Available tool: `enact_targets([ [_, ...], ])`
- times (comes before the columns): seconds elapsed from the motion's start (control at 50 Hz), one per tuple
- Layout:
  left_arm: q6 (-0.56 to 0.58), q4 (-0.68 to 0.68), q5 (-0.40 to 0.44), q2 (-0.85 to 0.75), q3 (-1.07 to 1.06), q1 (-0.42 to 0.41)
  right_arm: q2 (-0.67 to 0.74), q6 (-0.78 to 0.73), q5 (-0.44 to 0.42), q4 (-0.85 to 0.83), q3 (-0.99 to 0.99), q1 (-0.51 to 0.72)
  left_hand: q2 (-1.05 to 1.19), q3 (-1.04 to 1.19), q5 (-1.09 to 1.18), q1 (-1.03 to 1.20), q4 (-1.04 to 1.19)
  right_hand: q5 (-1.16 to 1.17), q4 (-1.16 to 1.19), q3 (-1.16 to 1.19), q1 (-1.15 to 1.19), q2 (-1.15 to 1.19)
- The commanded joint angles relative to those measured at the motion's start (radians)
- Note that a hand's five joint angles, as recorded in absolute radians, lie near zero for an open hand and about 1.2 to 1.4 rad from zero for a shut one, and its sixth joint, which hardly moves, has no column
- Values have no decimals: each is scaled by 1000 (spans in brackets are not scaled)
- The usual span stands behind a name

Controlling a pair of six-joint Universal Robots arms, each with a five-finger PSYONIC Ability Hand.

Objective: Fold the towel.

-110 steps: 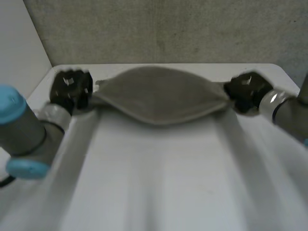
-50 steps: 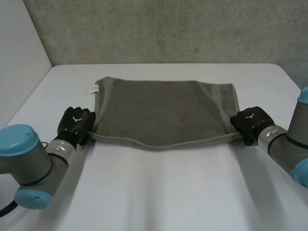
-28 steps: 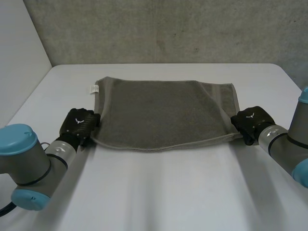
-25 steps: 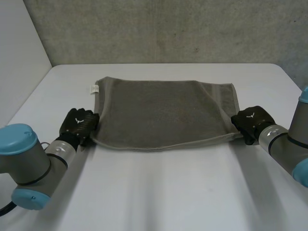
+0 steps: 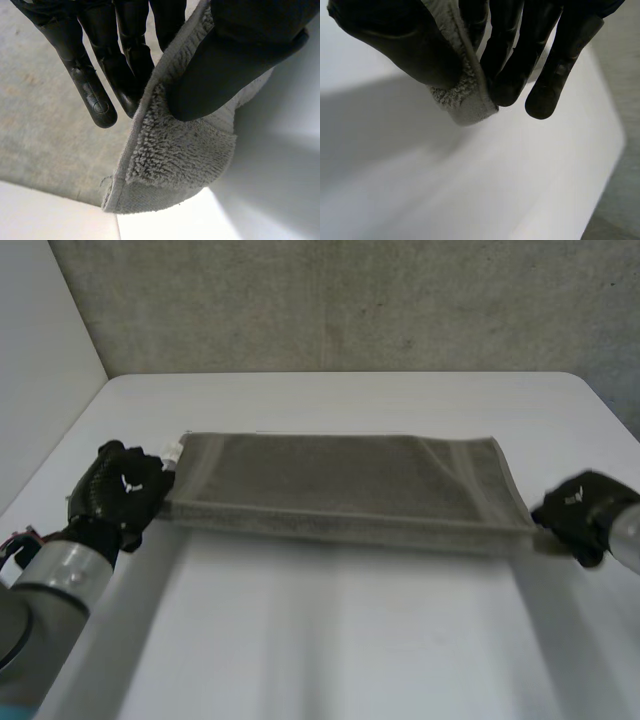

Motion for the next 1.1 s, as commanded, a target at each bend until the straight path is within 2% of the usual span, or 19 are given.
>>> enact_targets([
  [0.02,50,-374,135,123,-29,50,-112,-237,-75,260,16,-113,180,180,188,192,178,29,51,47,67,56],
  [0.04,50,-375,136,123,-29,50,-112,-237,-75,260,16,-114,180,180,188,192,178,29,51,47,67,56],
  [0.08,44,-458,195,117,-4,113,-109,-219,-152,250,-22,-132,180,180,188,192,178,29,51,47,67,56],
  [0.14,29,-434,240,57,48,139,-100,-197,-169,239,-39,-127,180,180,188,192,178,29,51,47,67,56],
  [0.26,-46,-349,232,-110,168,106,38,-7,-150,135,-154,-68,180,180,188,192,178,29,51,47,67,56],
  [0.3,-127,-306,211,-208,274,58,81,33,-137,98,-195,-40,180,180,188,192,178,29,51,47,67,56],
  [0.36,-169,-286,191,-273,333,44,174,94,-78,24,-294,20,180,180,188,192,178,29,51,47,67,56],
  [0.4,-245,-248,136,-381,454,18,266,146,-17,-32,-385,50,180,180,188,192,178,29,51,47,67,56],
  [0.46,-302,-210,75,-486,575,-11,308,169,3,-59,-430,58,180,180,188,192,178,29,51,47,67,56],
  [0.56,-338,-154,-16,-615,753,-38,459,257,31,-173,-585,87,180,180,188,192,178,29,51,47,67,56],
  [0.62,-341,-138,-45,-696,866,-48,489,269,34,-203,-614,97,180,180,188,192,178,29,51,47,67,56],
  [0.76,-339,-139,-50,-842,1063,-74,607,278,130,-306,-718,118,180,180,188,192,178,29,51,47,67,56],
  [0.8,-339,-144,-47,-870,1089,-75,624,278,144,-312,-728,121,180,180,188,192,178,-75,-53,-57,-37,-48],
  [0.82,-339,-145,-47,-888,1103,-78,638,277,159,-310,-735,124,6,6,14,18,4,-770,-748,-752,-732,-743],
  [0.84,-339,-145,-47,-888,1103,-78,638,277,160,-310,-735,124,4,4,12,17,2,-777,-755,-759,-739,-750],
  [0.86,-339,-147,-47,-897,1106,-83,644,277,173,-312,-737,129,-702,-702,-694,-690,-704,-1192,-1170,-1174,-1155,-1165],
  [0.88,-338,-144,-47,-900,1105,-89,647,277,189,-312,-735,135,-1042,-1042,-1034,-1029,-1044,-1192,-1170,-1174,-1155,-1165],
  [1.0,-341,-144,-54,-891,1097,-97,630,286,215,-310,-723,139,-1038,-1038,-1030,-1026,-1040,-1192,-1170,-1174,-1155,-1165],
  [1.1,-341,-153,-71,-830,1062,-97,523,332,212,-307,-674,139,-1038,-1038,-1030,-1026,-1040,-1192,-1170,-1174,-1155,-1165],
])
